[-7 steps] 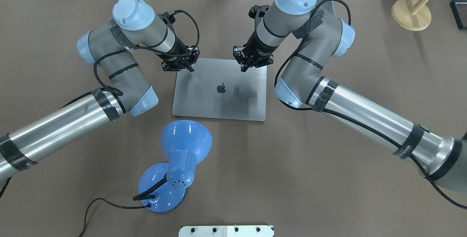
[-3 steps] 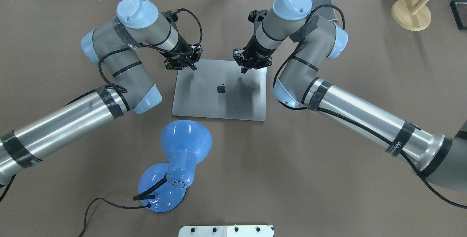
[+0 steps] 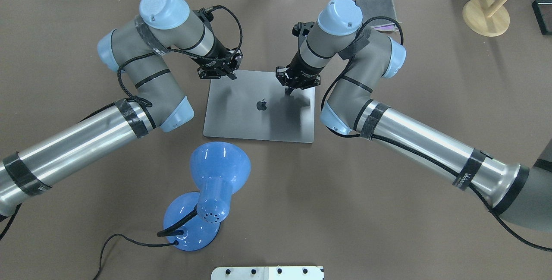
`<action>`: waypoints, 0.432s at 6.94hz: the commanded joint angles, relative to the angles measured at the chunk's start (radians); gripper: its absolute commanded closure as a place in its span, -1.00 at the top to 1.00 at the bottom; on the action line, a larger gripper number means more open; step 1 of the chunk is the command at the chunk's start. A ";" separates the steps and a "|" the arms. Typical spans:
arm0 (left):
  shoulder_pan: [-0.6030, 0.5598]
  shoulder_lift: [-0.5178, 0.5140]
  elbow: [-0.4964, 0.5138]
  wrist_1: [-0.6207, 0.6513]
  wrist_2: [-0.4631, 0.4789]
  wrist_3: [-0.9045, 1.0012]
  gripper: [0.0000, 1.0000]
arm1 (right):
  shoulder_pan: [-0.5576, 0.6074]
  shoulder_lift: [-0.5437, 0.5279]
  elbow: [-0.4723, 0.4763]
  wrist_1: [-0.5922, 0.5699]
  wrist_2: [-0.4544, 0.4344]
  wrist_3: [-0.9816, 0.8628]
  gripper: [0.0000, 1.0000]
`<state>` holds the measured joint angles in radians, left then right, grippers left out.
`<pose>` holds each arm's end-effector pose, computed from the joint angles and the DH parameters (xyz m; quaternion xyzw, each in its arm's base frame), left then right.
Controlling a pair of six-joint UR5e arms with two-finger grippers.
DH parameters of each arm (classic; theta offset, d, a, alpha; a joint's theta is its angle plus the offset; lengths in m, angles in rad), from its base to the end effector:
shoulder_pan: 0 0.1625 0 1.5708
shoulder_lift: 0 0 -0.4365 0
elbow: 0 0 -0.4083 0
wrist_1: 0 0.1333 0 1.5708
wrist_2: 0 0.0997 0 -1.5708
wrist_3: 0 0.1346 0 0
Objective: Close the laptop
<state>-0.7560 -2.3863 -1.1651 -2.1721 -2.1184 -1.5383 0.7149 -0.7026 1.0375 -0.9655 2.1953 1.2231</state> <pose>0.5697 -0.6240 0.2756 -0.0393 0.5214 -0.1756 0.8341 -0.6180 -0.6087 0.2942 -0.0177 -0.5104 0.0181 0.8596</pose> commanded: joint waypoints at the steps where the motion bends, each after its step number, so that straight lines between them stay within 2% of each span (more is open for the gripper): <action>1: -0.002 -0.001 -0.004 0.000 0.000 0.000 -1.00 | 0.001 0.003 0.004 0.004 -0.002 0.006 -1.00; 3: -0.019 -0.001 -0.022 0.014 -0.006 -0.014 -1.00 | 0.061 0.064 0.024 -0.002 0.047 0.092 -1.00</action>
<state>-0.7646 -2.3869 -1.1738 -2.1689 -2.1205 -1.5420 0.7437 -0.6655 1.0472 -0.9663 2.2122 1.2629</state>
